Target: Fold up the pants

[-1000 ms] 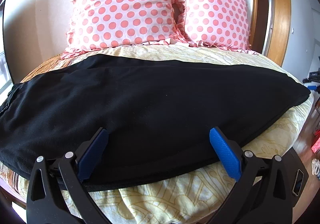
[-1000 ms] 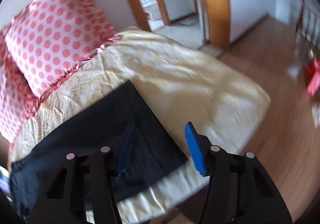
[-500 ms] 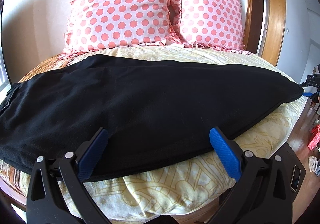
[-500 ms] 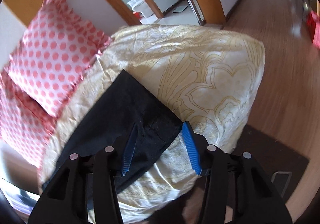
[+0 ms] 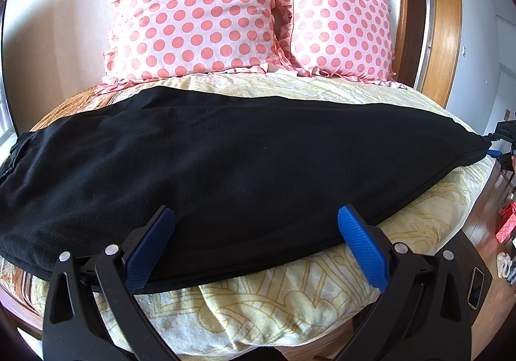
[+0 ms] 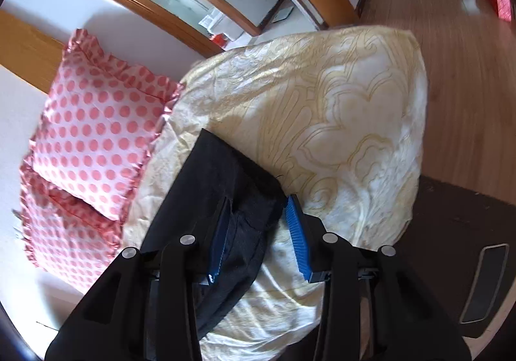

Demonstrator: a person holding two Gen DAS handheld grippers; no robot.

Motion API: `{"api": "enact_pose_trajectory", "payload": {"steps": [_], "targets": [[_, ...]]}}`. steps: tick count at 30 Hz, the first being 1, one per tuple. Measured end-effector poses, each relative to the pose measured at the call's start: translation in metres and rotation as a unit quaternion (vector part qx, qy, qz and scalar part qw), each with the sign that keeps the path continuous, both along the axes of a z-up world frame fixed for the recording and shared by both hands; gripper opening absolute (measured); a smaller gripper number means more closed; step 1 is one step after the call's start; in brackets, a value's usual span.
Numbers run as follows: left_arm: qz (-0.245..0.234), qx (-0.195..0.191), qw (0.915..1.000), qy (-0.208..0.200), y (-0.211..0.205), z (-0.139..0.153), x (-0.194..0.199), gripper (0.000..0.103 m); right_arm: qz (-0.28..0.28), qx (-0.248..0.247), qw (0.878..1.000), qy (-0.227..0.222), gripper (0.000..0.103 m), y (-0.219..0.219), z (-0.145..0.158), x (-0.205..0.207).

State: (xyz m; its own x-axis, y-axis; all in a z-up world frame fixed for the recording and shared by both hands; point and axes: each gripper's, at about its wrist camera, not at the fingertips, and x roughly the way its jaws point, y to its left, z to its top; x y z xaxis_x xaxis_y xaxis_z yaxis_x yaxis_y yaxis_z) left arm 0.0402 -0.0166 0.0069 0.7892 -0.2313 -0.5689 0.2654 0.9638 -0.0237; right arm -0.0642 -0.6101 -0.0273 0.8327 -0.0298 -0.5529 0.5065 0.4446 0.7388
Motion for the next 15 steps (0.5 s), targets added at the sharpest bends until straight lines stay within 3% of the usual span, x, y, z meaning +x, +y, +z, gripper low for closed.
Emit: {"api": "enact_pose_trajectory", "payload": {"steps": [2, 3, 4, 11, 15], "targets": [[0.000, 0.000, 1.0000, 0.000, 0.000, 0.000, 0.000, 0.101, -0.006, 0.001, 1.000, -0.005, 0.030, 0.000, -0.001, -0.001], [0.000, 0.000, 1.0000, 0.000, 0.000, 0.000, 0.001, 0.101, -0.003, 0.000, 1.000, -0.015, 0.019, 0.000, -0.002, 0.000], [0.000, 0.000, 1.0000, 0.000, -0.001, 0.000, 0.001, 0.101, -0.002, -0.004, 1.000, -0.024, 0.017, 0.001, -0.002, 0.000], [0.002, 0.001, 1.0000, -0.001, -0.001, 0.000, 0.001, 0.101, 0.049, -0.083, 0.990, -0.106, 0.016, 0.037, 0.048, 0.017], [0.003, 0.001, 1.0000, -0.002, 0.000, -0.001, 0.001, 0.101, 0.141, -0.127, 0.969, -0.158, 0.016, 0.098, 0.093, 0.047]]}}
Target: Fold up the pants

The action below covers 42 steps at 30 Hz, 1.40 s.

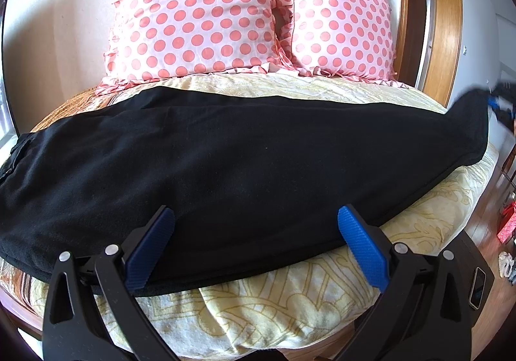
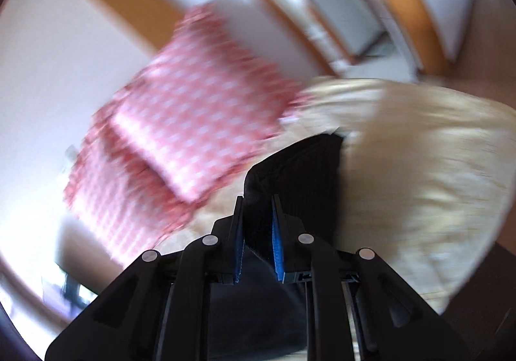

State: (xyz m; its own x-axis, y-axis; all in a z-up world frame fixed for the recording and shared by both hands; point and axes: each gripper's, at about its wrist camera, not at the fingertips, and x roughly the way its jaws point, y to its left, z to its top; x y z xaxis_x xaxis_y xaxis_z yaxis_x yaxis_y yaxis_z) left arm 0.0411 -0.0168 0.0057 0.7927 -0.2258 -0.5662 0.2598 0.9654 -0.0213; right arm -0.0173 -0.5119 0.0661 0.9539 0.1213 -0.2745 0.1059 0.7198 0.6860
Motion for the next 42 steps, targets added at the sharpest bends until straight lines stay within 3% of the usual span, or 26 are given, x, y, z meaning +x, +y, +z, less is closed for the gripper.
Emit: {"api": "enact_pose_trajectory", "payload": {"steps": [4, 9, 12, 15, 17, 20, 23, 27, 28, 29, 31, 35, 39, 42], "targets": [[0.003, 0.003, 1.0000, -0.003, 0.000, -0.002, -0.001, 0.101, 0.127, -0.036, 0.990, -0.042, 0.016, 0.092, 0.031, 0.037], [0.006, 0.002, 1.0000, -0.003, 0.000, -0.003, 0.001, 0.101, 0.307, -0.054, 0.948, -0.058, 0.016, 0.232, 0.028, 0.079], [0.007, 0.002, 1.0000, -0.005, 0.000, -0.002, 0.001, 0.101, 0.397, -0.076, 0.915, 0.002, 0.015, 0.315, -0.016, 0.102], [0.006, 0.004, 1.0000, -0.006, 0.000, -0.003, 0.001, 0.101, 0.421, -0.097, 0.899, 0.077, 0.015, 0.353, -0.059, 0.114], [0.003, 0.005, 1.0000, -0.007, 0.000, -0.003, 0.001, 0.101, 0.419, -0.091, 0.899, 0.085, 0.015, 0.355, -0.066, 0.117], [0.003, 0.003, 1.0000, -0.009, 0.001, -0.004, 0.001, 0.101, 0.404, -0.090, 0.909, 0.053, 0.015, 0.347, -0.054, 0.111], [0.006, 0.003, 0.9999, -0.011, 0.000, -0.004, 0.002, 0.101, 0.413, -0.122, 0.901, 0.060, 0.015, 0.357, -0.055, 0.108], [0.004, -0.002, 0.9999, -0.010, 0.000, -0.005, 0.002, 0.101, 0.405, -0.080, 0.911, 0.009, 0.015, 0.347, -0.043, 0.098], [0.004, -0.003, 0.9999, -0.010, -0.001, -0.004, 0.002, 0.101, 0.407, -0.099, 0.908, 0.012, 0.015, 0.353, -0.044, 0.099], [0.005, -0.003, 0.9999, -0.010, -0.001, -0.004, 0.002, 0.101, 0.420, -0.130, 0.897, 0.039, 0.015, 0.366, -0.050, 0.102], [0.004, -0.005, 1.0000, -0.008, 0.000, -0.004, 0.001, 0.101, 0.438, -0.121, 0.889, 0.063, 0.015, 0.375, -0.063, 0.106], [0.013, -0.022, 0.9996, -0.014, 0.013, 0.001, -0.010, 0.101, 0.432, -0.101, 0.896, 0.030, 0.015, 0.370, -0.058, 0.102], [0.039, -0.048, 0.9977, -0.025, 0.036, 0.010, -0.018, 0.101, 0.443, -0.133, 0.887, 0.010, 0.015, 0.385, -0.050, 0.094], [0.066, -0.069, 0.9946, -0.042, 0.052, 0.017, -0.022, 0.101, 0.440, -0.138, 0.887, 0.018, 0.015, 0.395, -0.058, 0.101]]}}
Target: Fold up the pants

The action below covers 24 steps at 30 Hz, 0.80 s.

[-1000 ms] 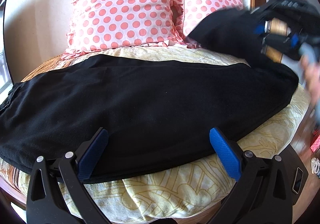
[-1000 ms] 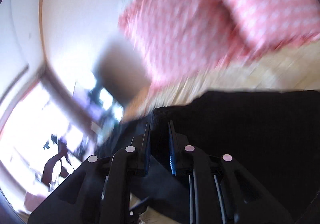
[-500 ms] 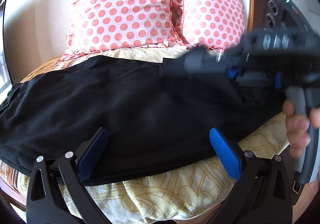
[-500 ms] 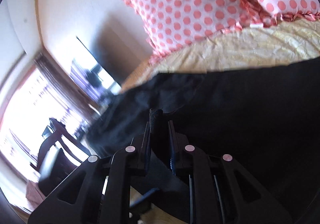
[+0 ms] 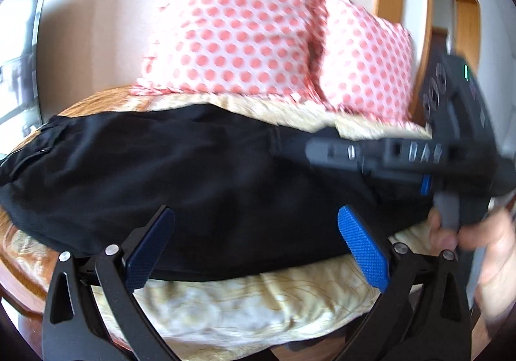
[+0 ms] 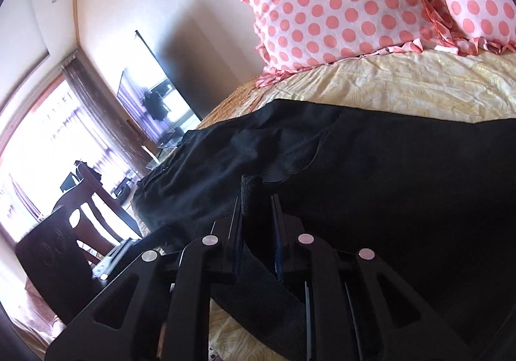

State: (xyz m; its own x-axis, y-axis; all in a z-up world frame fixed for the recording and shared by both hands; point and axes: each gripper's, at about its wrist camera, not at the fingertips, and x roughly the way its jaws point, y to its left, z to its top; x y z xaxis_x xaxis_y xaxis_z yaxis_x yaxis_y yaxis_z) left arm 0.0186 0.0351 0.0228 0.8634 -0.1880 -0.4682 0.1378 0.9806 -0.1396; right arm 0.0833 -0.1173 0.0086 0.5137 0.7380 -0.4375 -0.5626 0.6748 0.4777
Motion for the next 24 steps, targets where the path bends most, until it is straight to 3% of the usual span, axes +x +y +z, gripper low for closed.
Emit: {"api": "enact_pose_trajectory", "payload": {"steps": [4, 8, 11, 13, 15, 16, 20, 24], "targets": [[0.030, -0.023, 0.9992, -0.012, 0.018, 0.007, -0.004, 0.101, 0.006, -0.015, 1.000, 0.008, 0.016, 0.011, -0.013, -0.003], [0.043, -0.021, 0.9988, -0.013, 0.023, 0.008, -0.002, 0.101, -0.009, -0.022, 1.000, -0.001, 0.016, 0.014, -0.015, -0.006], [0.045, -0.020, 0.9988, -0.007, 0.023, 0.007, 0.000, 0.101, -0.008, -0.054, 0.998, -0.013, 0.020, 0.020, -0.019, -0.011], [0.044, -0.016, 0.9989, -0.006, 0.025, 0.005, -0.003, 0.101, 0.006, -0.057, 0.998, -0.017, 0.043, 0.022, -0.016, -0.020], [0.046, -0.008, 0.9989, -0.006, 0.026, 0.005, -0.003, 0.101, 0.011, -0.048, 0.998, -0.024, 0.055, 0.015, -0.009, -0.031], [0.048, -0.005, 0.9988, -0.007, 0.027, 0.005, -0.004, 0.101, 0.004, -0.046, 0.998, -0.033, 0.055, 0.009, -0.005, -0.036], [0.053, -0.007, 0.9985, -0.011, 0.034, 0.005, -0.007, 0.101, -0.109, -0.084, 0.986, -0.097, 0.055, -0.040, 0.011, -0.057], [0.059, -0.013, 0.9981, -0.013, 0.040, 0.004, -0.006, 0.101, -0.249, -0.149, 0.951, -0.108, 0.055, -0.101, 0.011, -0.062]]}}
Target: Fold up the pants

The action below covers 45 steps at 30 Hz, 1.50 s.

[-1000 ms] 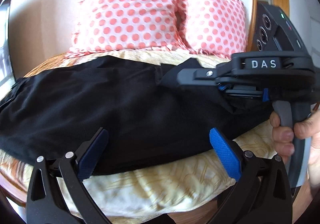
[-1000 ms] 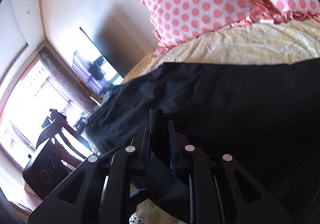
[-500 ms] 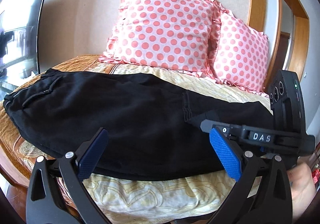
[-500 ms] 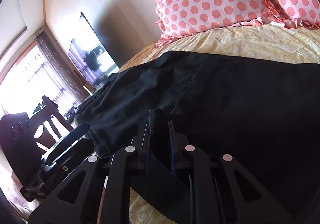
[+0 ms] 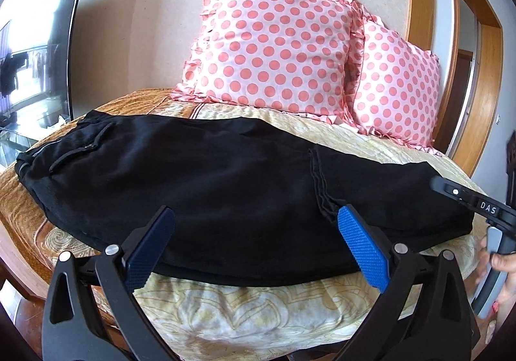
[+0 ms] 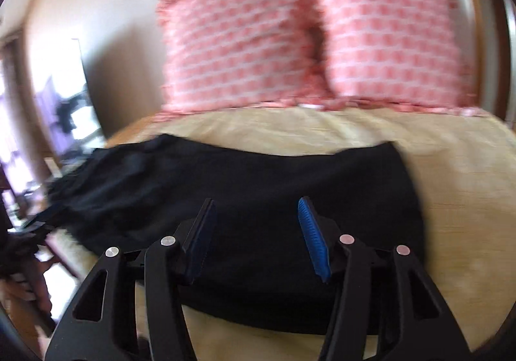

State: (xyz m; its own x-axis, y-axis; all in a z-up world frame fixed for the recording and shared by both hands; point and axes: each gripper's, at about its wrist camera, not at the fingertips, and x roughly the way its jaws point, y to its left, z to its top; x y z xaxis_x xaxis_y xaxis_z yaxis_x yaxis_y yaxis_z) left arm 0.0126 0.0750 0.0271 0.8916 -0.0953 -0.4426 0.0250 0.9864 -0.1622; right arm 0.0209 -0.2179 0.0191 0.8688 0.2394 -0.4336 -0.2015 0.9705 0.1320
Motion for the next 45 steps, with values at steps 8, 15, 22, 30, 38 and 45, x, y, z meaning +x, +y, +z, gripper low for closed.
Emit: {"api": "enact_pose_trajectory", "payload": {"steps": [8, 15, 22, 30, 38, 45], "targets": [[0.018, -0.024, 0.9995, 0.006, 0.020, -0.001, -0.001, 0.101, -0.040, -0.090, 0.995, 0.034, 0.055, 0.000, -0.020, 0.006], [0.082, -0.050, 0.9953, -0.017, 0.064, 0.018, -0.019, 0.101, 0.119, -0.079, 0.990, 0.003, 0.055, 0.101, -0.004, 0.016], [0.147, -0.132, 0.9802, 0.005, 0.138, 0.023, -0.031, 0.101, 0.180, -0.176, 0.968, 0.006, 0.055, 0.175, -0.025, 0.010], [0.189, -0.294, 0.9358, 0.049, 0.225, 0.002, -0.022, 0.101, 0.188, -0.141, 0.972, -0.006, 0.076, 0.159, -0.019, 0.001], [0.175, -0.398, 0.8964, 0.087, 0.271, -0.010, 0.001, 0.100, 0.191, -0.129, 0.973, -0.017, 0.076, 0.154, -0.015, -0.002], [0.150, -0.468, 0.8668, 0.085, 0.296, -0.020, 0.014, 0.101, 0.191, -0.122, 0.974, -0.010, 0.076, 0.155, -0.019, 0.003]]}}
